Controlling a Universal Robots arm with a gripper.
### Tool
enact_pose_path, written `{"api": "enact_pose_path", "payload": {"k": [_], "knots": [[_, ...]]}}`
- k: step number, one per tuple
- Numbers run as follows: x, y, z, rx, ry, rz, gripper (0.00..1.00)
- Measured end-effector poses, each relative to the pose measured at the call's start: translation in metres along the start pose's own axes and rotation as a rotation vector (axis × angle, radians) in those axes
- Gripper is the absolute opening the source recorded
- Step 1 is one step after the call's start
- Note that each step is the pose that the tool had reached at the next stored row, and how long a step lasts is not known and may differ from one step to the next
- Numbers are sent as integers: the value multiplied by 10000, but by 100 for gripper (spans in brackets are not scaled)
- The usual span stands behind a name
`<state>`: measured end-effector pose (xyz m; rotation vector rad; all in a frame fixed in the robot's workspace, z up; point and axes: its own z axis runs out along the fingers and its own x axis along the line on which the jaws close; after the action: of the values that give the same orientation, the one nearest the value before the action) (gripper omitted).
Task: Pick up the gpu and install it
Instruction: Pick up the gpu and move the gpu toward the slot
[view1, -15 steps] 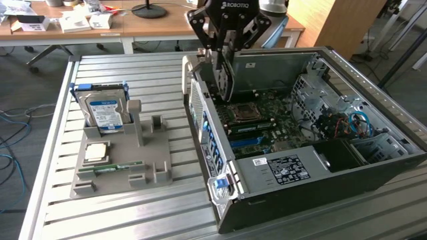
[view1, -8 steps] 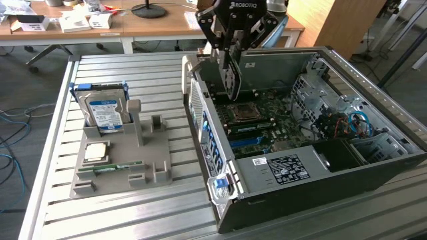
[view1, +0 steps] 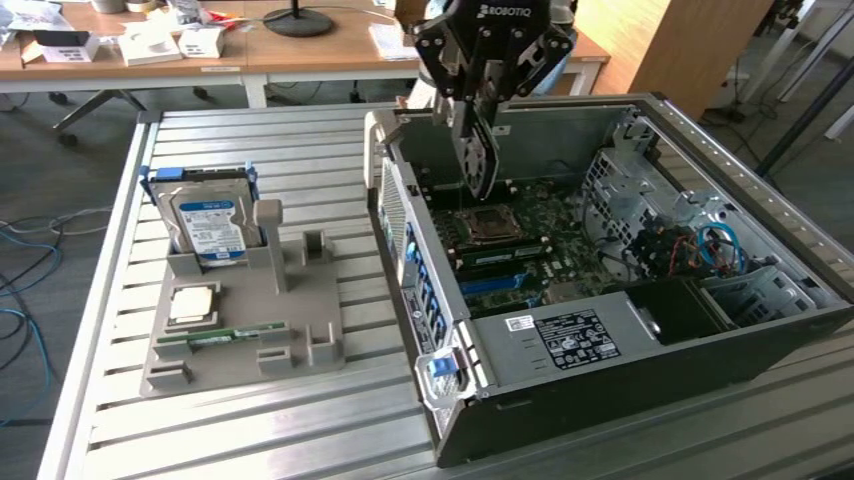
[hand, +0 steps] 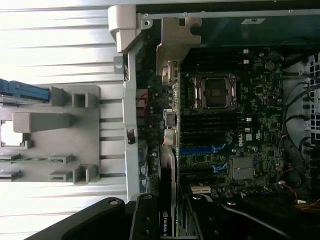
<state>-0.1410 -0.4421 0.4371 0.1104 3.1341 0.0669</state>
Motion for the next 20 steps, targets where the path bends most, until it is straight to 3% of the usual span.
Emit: {"api": "enact_pose_path", "payload": {"k": [20], "knots": [[-429,30,2,0,1,0,26]]}}
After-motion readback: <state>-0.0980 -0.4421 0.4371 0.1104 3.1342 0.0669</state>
